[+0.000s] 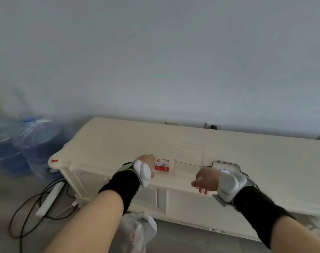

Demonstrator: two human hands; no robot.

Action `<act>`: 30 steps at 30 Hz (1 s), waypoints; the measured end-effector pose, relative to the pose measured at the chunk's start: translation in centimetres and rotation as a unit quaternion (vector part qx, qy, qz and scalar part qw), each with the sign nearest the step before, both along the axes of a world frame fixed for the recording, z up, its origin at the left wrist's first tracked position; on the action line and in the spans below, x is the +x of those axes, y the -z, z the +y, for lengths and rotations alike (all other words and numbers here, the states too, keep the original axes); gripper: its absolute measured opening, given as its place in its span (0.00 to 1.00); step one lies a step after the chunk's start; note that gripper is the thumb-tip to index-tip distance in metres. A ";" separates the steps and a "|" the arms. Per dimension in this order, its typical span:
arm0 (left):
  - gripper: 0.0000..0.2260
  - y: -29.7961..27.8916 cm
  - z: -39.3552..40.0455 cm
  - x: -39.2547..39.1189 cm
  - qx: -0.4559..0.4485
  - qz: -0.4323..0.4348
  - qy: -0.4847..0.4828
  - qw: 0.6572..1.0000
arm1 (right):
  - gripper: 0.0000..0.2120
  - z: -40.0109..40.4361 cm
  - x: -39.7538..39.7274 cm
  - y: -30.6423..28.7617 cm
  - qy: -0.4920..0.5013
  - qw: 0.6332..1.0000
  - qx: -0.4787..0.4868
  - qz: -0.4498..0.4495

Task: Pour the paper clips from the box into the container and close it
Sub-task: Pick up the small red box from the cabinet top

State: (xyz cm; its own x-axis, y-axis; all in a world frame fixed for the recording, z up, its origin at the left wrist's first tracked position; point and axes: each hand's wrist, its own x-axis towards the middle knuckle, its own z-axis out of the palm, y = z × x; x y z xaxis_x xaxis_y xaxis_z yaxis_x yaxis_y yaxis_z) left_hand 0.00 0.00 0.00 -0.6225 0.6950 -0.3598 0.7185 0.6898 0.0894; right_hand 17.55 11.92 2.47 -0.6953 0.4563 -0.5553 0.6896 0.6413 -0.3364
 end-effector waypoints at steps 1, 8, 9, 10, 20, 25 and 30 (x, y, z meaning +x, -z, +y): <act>0.27 0.1 0.3 0.0 0.001 0.001 0.003 1.000 | 0.09 0.0 -0.1 0.6 -0.006 1.000 -0.007 -0.006; 0.31 3.2 2.2 -1.5 0.013 -0.022 0.009 1.000 | 0.08 0.0 -0.2 2.6 -0.001 1.000 -0.016 -0.017; 0.29 3.5 2.5 -1.8 0.018 -0.027 0.012 0.999 | 0.07 0.1 -0.3 2.9 -0.002 1.000 -0.017 -0.018; 0.25 3.6 2.7 -2.1 0.028 -0.030 0.015 0.999 | 0.07 0.2 -0.5 3.1 -0.001 1.000 -0.017 -0.020; 0.26 4.9 4.0 -3.2 0.073 -0.071 0.008 0.995 | 0.07 0.9 -1.6 4.1 0.004 0.999 -0.023 -0.037; 0.21 5.5 3.6 -3.6 0.107 -0.088 -0.005 0.990 | 0.07 0.9 -1.7 4.6 0.008 0.999 -0.025 -0.036; 0.21 5.2 3.5 -3.5 0.089 -0.082 -0.019 0.992 | 0.05 0.9 -1.7 4.7 0.006 0.999 -0.019 -0.031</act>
State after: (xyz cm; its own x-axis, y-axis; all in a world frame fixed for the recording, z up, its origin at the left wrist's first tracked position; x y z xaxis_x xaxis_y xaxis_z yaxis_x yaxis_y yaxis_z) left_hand -3.48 3.53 -5.16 -0.5921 0.7344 -0.3317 0.6583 0.6782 0.3265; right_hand 15.89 12.83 -2.25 -0.6533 0.4431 -0.6139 0.7179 0.6199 -0.3166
